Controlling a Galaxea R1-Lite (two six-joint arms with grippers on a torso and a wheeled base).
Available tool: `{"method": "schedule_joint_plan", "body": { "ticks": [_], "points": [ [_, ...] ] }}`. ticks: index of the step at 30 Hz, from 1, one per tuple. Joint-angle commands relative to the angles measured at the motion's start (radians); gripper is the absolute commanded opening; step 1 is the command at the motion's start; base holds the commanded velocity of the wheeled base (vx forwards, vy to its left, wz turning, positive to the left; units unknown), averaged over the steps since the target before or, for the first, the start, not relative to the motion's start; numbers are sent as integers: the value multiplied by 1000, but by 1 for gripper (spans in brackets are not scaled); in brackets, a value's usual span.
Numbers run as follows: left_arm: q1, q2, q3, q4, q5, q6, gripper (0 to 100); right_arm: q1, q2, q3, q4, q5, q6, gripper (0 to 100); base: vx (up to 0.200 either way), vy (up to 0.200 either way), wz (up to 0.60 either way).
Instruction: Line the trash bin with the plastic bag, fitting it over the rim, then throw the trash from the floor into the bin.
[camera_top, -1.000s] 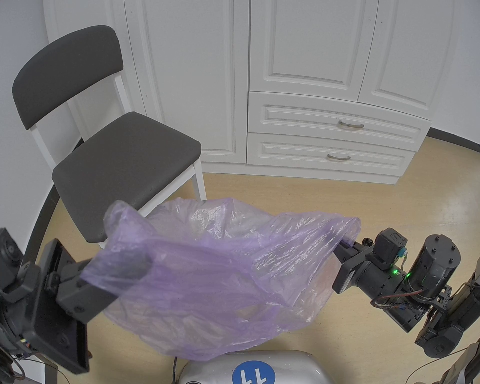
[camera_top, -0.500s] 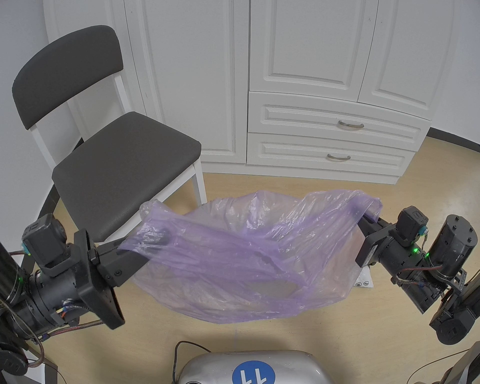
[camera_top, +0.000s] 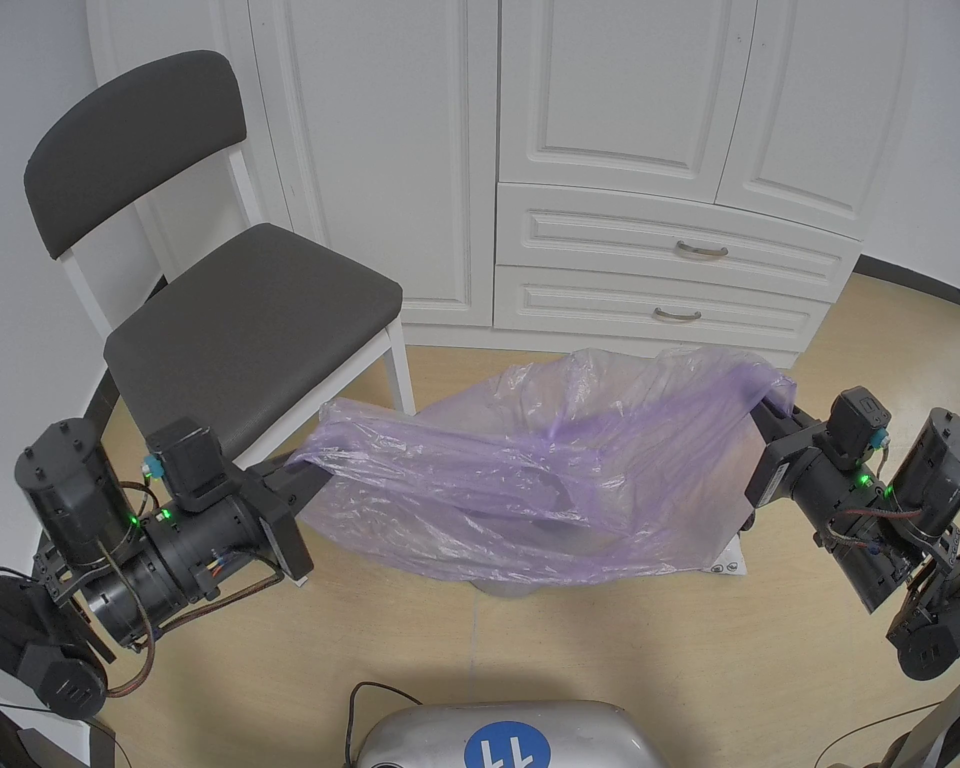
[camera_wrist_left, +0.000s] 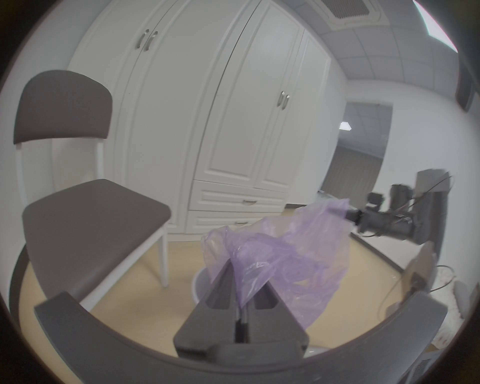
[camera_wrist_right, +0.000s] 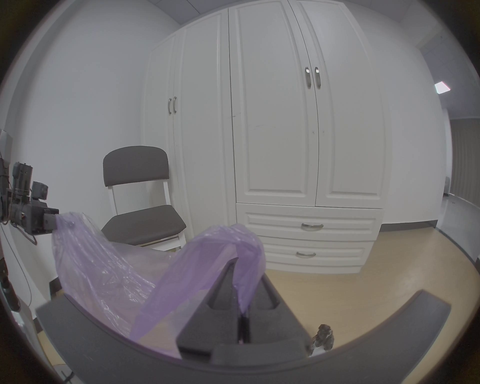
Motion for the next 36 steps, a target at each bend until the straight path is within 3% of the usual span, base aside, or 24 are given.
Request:
{"method": "schedule_joint_plan", "body": {
  "ticks": [1,10,14,19,24,29,33,36],
  "points": [
    [15,105,-33,-1,76,37,0,-20,-49,11,4,-2,-38,0,0,0,0],
    [12,157,-60,0,202,104,0,-20,-78,34,-1,-2,-87,0,0,0,0],
    [-1,168,-73,-1,297,147,0,-20,-76,57,-2,-2,-108,0,0,0,0],
    [-1,155,-73,-1,300,148,0,-27,-79,116,-1,-2,-165,0,0,0,0],
    [12,148,-74,-1,300,148,0,-85,-70,180,-1,-1,-263,0,0,0,0],
    [21,143,-76,-1,300,150,0,-103,-66,191,3,-4,-282,0,0,0,0],
    [31,143,-88,-1,300,148,0,-122,-43,171,1,-111,-292,0,0,0,0],
    [36,143,-91,-1,300,147,0,-122,-38,166,1,-133,-292,0,0,0,0]
  ]
}}
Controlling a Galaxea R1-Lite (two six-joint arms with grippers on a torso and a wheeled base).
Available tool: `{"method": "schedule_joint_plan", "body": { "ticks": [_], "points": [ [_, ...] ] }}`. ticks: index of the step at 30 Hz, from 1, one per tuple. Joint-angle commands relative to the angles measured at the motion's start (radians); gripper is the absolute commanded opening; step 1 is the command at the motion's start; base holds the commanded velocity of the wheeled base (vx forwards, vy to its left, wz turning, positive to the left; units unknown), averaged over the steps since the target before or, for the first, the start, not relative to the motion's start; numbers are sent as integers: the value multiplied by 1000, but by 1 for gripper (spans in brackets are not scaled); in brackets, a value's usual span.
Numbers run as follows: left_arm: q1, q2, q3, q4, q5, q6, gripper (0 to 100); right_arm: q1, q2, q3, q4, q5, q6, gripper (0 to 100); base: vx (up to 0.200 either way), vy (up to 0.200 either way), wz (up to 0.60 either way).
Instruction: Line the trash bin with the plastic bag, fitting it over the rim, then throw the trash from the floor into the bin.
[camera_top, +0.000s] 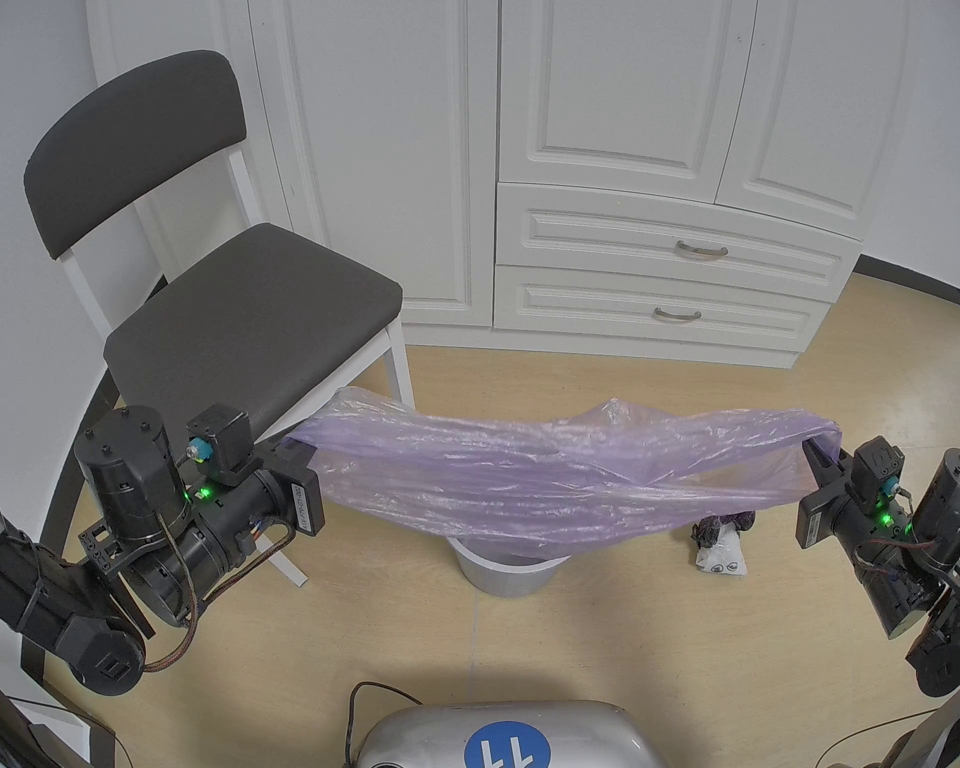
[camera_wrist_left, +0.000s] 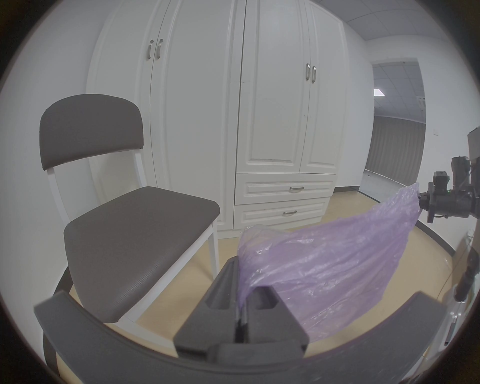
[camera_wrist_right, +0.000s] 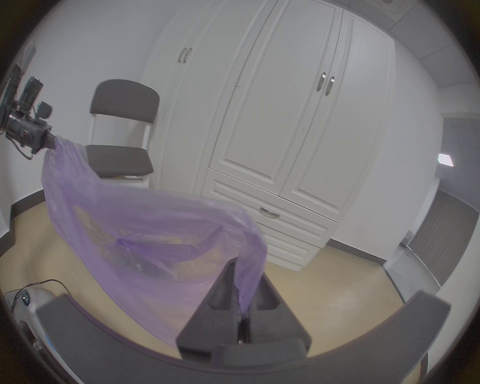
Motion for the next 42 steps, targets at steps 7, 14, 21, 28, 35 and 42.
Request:
{"method": "schedule_joint_plan", "body": {
  "ticks": [7,14,21,28,35,42],
  "points": [
    [13,-4,-21,0,13,-1,0,-7,24,-13,-1,-21,-1,0,0,0,0],
    [24,-1,-21,3,14,0,0,-7,38,-13,2,-59,-3,0,0,0,0],
    [47,3,-18,3,13,3,0,-7,36,4,4,-59,-6,0,0,0,0],
    [61,8,-13,3,11,9,0,-8,24,37,2,-56,-42,0,0,0,0],
    [75,14,-12,3,11,23,0,-22,22,51,2,-55,-56,0,0,0,0],
    [81,14,-12,6,11,25,0,-36,21,73,-1,-50,-85,0,0,0,0]
  ]
}}
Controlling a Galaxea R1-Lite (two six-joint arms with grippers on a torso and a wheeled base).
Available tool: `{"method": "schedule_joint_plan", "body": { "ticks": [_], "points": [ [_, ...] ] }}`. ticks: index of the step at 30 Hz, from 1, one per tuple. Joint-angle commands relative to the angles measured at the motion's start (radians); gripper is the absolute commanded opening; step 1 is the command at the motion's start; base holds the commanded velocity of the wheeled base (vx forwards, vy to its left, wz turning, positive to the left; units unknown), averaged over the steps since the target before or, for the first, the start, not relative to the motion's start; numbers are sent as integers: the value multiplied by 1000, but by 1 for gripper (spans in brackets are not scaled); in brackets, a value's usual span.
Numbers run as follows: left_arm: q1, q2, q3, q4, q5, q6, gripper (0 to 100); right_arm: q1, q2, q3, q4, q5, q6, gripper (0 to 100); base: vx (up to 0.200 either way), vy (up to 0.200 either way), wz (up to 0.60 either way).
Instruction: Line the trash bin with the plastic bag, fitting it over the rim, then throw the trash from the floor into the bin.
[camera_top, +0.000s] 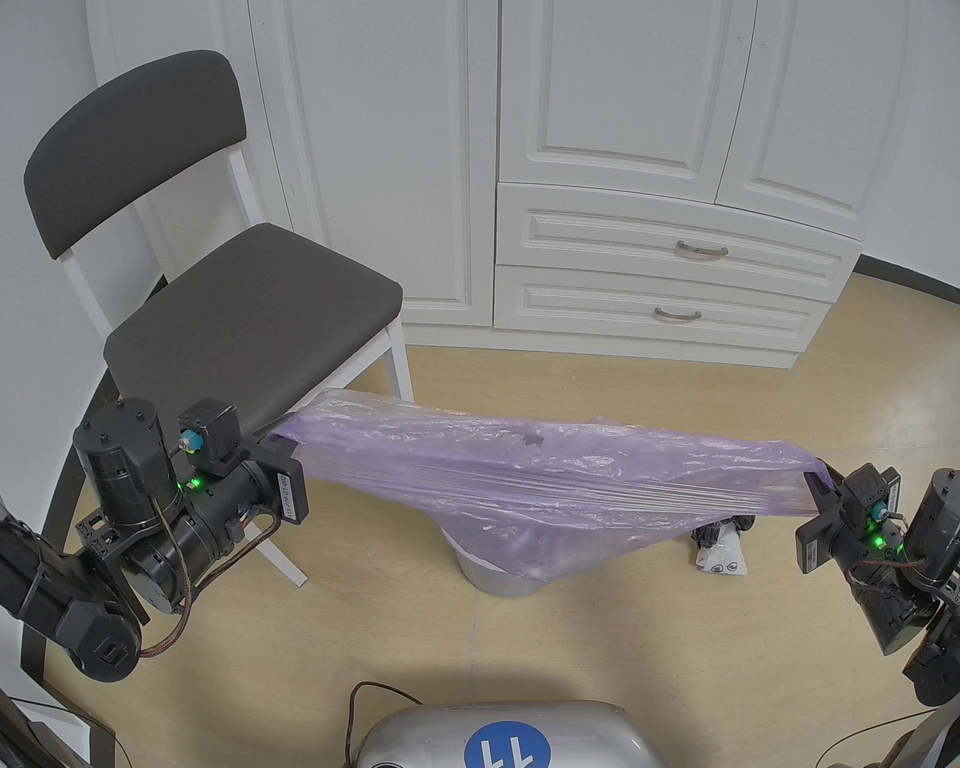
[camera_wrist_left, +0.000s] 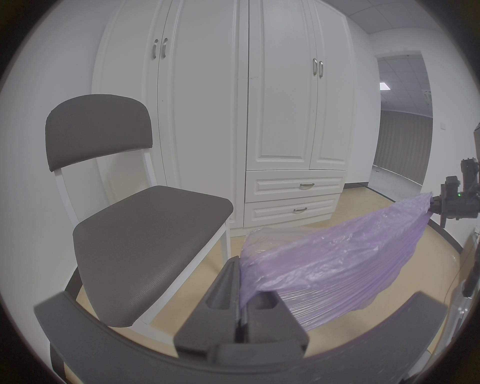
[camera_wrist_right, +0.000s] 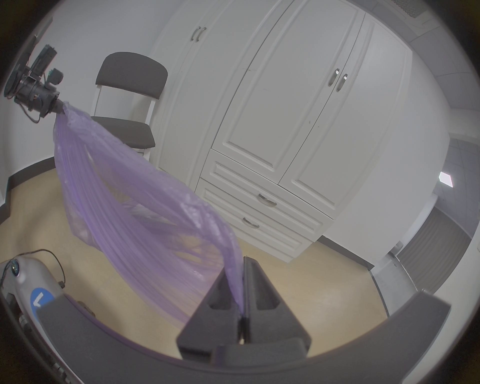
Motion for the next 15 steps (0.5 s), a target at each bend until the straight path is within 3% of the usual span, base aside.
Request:
{"method": "schedule_joint_plan", "body": {
  "ticks": [1,15],
  "points": [
    [3,0,-1,2,2,0,0,-13,-1,15,1,0,-6,0,0,0,0],
    [26,0,3,3,2,23,0,-30,-1,42,-1,1,-47,0,0,0,0]
  ]
}}
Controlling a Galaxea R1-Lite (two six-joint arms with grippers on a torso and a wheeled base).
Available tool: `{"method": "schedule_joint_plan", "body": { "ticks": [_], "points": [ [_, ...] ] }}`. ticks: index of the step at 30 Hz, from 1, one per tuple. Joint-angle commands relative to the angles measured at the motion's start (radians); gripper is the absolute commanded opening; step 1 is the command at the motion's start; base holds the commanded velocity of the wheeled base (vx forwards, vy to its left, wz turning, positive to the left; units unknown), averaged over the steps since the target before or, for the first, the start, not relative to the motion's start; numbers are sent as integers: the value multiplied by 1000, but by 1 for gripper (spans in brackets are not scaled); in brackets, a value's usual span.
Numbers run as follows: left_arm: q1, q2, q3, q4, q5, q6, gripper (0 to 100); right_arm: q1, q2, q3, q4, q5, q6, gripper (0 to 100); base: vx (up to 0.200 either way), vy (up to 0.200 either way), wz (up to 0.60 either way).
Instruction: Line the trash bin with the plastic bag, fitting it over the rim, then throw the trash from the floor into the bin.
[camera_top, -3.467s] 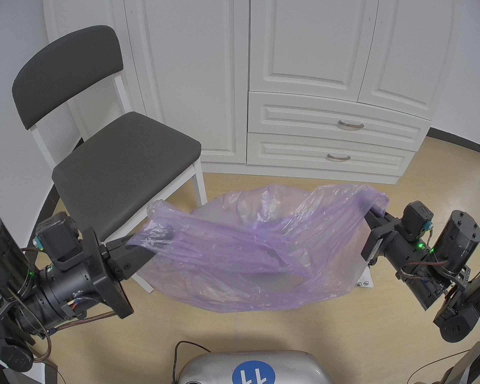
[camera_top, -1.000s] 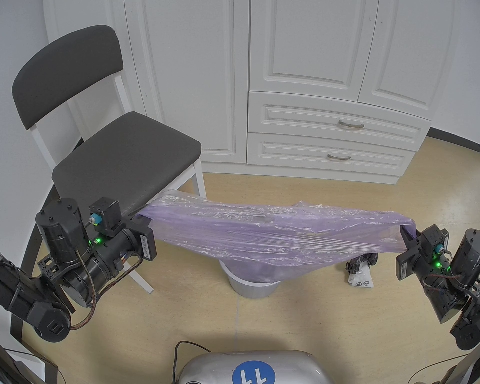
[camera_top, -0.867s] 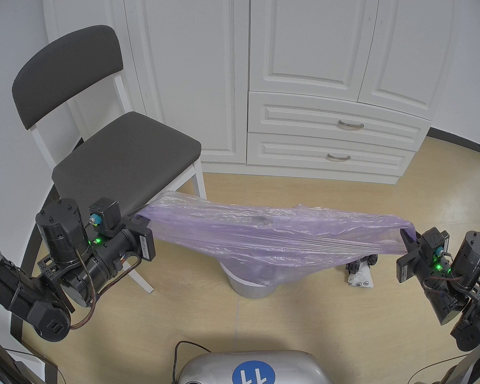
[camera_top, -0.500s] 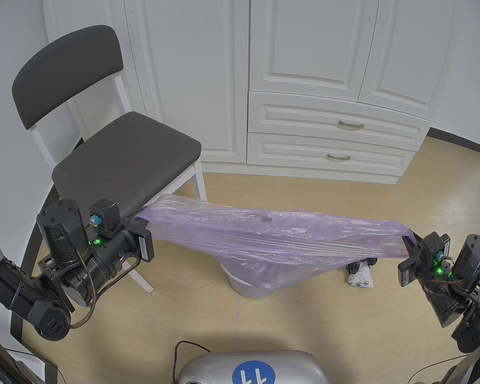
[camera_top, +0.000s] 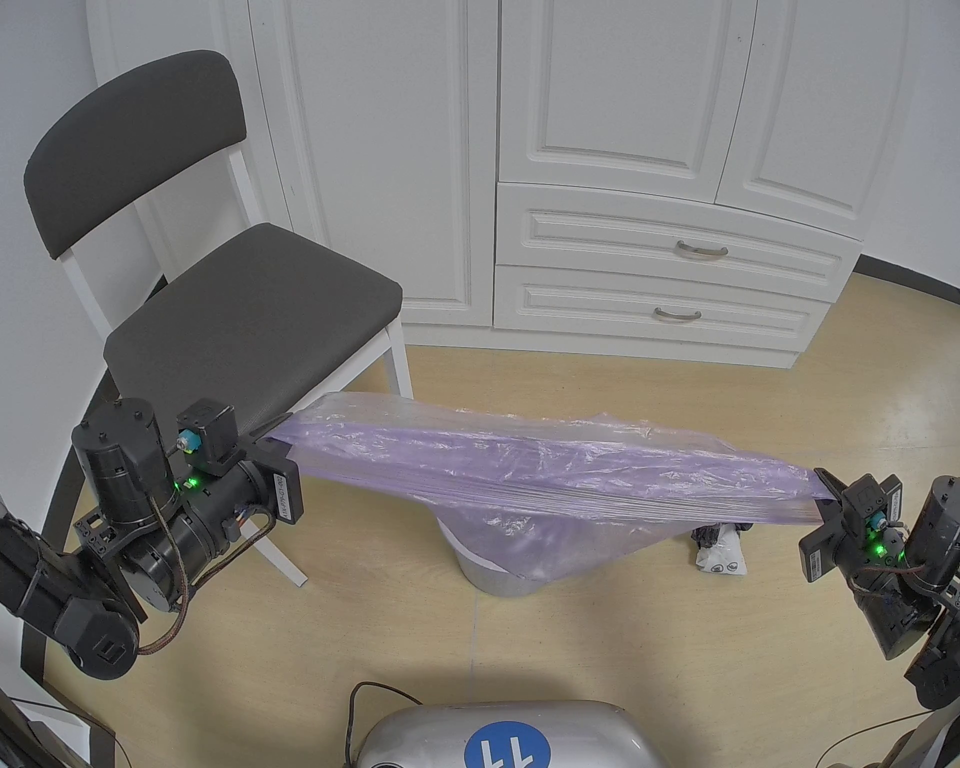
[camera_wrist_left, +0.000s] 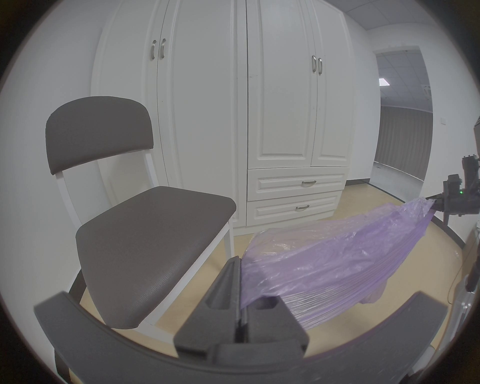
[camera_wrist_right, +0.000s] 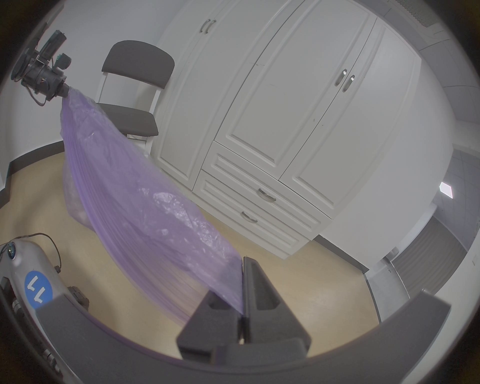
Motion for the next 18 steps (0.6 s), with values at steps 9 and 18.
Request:
{"method": "schedule_joint_plan", "body": {
  "ticks": [9,18],
  "points": [
    [-7,20,-7,-10,4,-1,0,11,12,-8,-11,-1,2,0,0,0,0],
    [-65,58,-8,-68,4,-6,0,41,19,-14,-11,-1,7,0,0,0,0]
  ]
}}
